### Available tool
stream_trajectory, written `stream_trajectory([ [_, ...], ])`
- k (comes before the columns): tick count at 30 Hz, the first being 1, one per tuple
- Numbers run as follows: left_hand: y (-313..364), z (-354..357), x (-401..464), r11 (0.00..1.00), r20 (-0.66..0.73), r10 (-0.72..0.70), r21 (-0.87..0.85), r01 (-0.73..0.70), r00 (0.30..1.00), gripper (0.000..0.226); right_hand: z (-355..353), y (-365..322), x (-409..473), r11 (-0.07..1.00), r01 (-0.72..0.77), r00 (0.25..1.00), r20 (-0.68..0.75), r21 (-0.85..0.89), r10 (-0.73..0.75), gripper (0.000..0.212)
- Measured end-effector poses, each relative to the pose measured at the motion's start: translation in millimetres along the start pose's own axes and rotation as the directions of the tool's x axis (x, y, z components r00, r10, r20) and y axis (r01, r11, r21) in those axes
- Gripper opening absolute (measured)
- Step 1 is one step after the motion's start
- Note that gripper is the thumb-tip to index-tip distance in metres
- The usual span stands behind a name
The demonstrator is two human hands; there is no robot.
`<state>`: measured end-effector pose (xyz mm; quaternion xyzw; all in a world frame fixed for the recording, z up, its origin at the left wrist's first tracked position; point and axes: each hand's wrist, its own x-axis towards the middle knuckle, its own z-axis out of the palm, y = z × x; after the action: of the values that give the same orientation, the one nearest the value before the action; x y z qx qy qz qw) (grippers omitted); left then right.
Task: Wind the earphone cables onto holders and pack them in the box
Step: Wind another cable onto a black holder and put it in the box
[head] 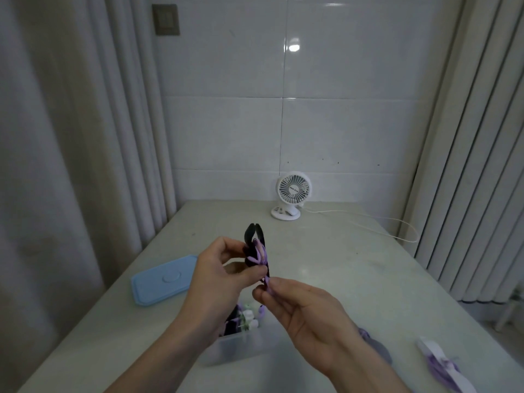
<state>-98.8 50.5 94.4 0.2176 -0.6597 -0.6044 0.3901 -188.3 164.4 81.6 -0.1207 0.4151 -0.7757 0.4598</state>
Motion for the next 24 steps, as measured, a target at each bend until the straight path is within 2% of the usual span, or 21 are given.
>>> stream_trajectory([
  [3,-1.7,-1.6,0.8,0.998,0.030,0.036,0.057,-0.038,0.999,0.029,0.2,-0.9,-0.4,1.000,0.011,1.000,-0.008,0.012,-0.011,0.029],
  [8,-0.1,-7.3,0.3,0.995,0.102,0.055,0.079,-0.063,0.993,0.029,-1.7,-8.7,-0.7,1.000,0.022,1.000,-0.005,0.009,-0.022,0.024],
  [12,2.7,-9.0,0.0,0.996,0.142,0.038,0.076,-0.049,0.989,0.042,-2.3,-16.1,-0.6,0.999,0.038,0.999,0.006,-0.003,-0.038,0.022],
  [17,6.2,-12.7,-0.3,0.979,0.200,0.061,0.177,-0.097,0.978,0.040,-7.0,-20.0,4.5,1.000,0.020,0.999,0.037,0.007,-0.020,0.014],
  [20,3.1,-18.2,2.4,0.945,0.205,0.076,0.298,-0.136,0.976,0.034,-10.0,-18.2,10.6,0.998,-0.004,0.997,0.071,-0.069,0.009,0.017],
  [24,-11.9,-25.8,8.2,0.894,0.170,0.017,0.439,-0.091,0.985,0.032,-12.4,-9.9,22.5,0.975,-0.003,1.000,0.025,-0.223,0.009,0.020],
])
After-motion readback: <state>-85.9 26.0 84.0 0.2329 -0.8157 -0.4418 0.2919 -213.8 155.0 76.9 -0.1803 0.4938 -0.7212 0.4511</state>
